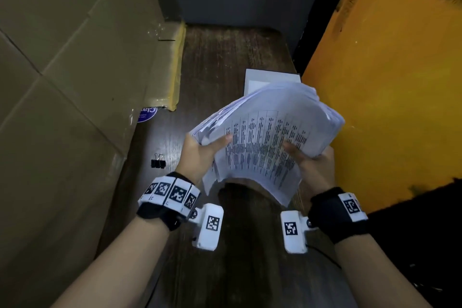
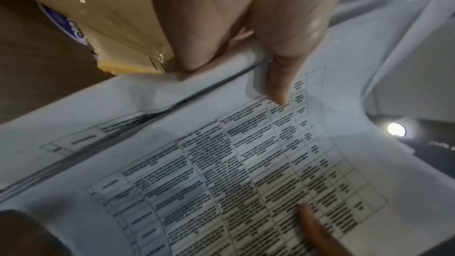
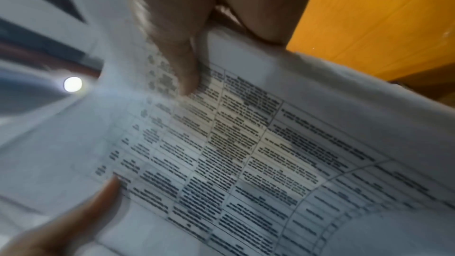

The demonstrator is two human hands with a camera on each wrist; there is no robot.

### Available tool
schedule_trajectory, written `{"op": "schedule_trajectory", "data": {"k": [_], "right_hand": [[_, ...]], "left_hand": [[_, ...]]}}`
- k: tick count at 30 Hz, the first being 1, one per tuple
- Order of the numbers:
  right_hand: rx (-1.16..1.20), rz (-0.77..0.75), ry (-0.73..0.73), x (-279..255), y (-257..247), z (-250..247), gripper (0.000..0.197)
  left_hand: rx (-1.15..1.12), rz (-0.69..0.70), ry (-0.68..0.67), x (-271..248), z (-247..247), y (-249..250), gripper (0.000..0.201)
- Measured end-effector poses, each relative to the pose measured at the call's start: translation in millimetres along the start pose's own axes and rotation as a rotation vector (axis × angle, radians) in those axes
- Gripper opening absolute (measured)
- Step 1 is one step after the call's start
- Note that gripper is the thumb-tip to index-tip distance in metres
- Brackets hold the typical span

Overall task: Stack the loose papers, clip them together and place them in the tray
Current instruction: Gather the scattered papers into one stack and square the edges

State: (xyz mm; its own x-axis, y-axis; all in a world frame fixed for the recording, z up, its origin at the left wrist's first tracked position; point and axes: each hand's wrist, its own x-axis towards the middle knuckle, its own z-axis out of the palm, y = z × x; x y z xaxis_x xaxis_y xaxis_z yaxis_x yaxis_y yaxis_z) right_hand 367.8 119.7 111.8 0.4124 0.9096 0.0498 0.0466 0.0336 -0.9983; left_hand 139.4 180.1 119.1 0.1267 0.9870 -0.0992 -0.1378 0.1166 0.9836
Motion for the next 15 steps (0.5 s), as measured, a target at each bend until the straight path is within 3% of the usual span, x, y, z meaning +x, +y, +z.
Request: {"op": "schedule_trajectory", "data": {"k": [3,6,8,10,13,15], "right_hand": [[0.001,-0.007,-0.098,-11,4,-12,0.03],[0.004,0.16,-0.162,-15,35,-23,0.046],[0.024,0.219,-0.114,-13,51,-23,0.053],[0.031,0.212,-0.07,-8,57,-17,0.043],[0.052,0.214,-0.019,3,56,-5,0.038],[0.135,0.234,-0.009,5,54,-2,0.044]], "left_hand": [[-0.049,-0.001,-0.058,-6,-5,-9,0.025],[-0.071,-0.121,-0.06,-2,-12,-41,0.038],[-0.027,-0.18,-0.04,-1,-10,-60,0.037],[0.008,-0.202,-0.047,0,-1,-71,0.035],[0.143,-0.121,-0.079,5,13,-75,0.017],[0.228,-0.107,-0.065,11,13,-70,0.016]]}}
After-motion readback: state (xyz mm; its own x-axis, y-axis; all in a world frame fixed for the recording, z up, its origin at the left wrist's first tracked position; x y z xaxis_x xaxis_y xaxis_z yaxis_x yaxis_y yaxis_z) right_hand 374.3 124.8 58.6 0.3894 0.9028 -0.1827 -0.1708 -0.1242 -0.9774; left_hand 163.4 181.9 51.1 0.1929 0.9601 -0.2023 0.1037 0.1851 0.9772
